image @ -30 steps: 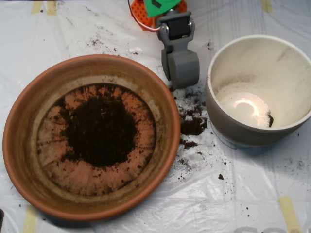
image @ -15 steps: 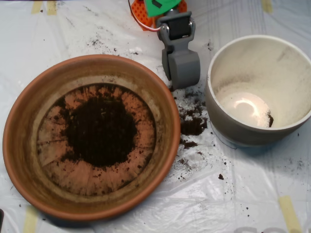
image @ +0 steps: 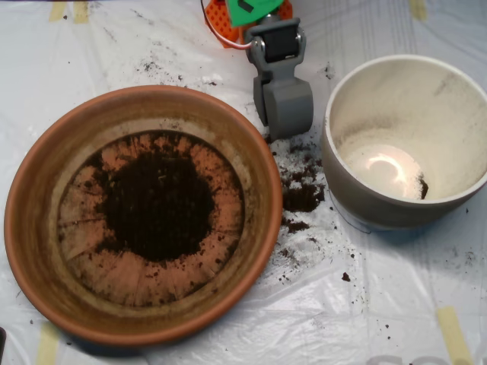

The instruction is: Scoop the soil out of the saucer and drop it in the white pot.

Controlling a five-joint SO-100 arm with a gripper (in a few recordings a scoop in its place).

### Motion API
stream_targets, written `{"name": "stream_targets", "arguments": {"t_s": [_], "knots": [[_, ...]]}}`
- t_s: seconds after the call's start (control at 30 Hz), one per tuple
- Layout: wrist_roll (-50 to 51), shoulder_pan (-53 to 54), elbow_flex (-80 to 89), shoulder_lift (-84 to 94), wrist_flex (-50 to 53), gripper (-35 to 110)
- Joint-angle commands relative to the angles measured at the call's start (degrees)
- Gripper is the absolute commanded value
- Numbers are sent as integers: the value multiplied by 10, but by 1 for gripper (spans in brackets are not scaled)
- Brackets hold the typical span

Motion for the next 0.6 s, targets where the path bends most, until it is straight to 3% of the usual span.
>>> {"name": "stream_targets", "arguments": {"t_s": [0.0, 0.57], "knots": [[8, 3, -3, 43, -4, 10], [21, 28, -102, 43, 37, 12]]}}
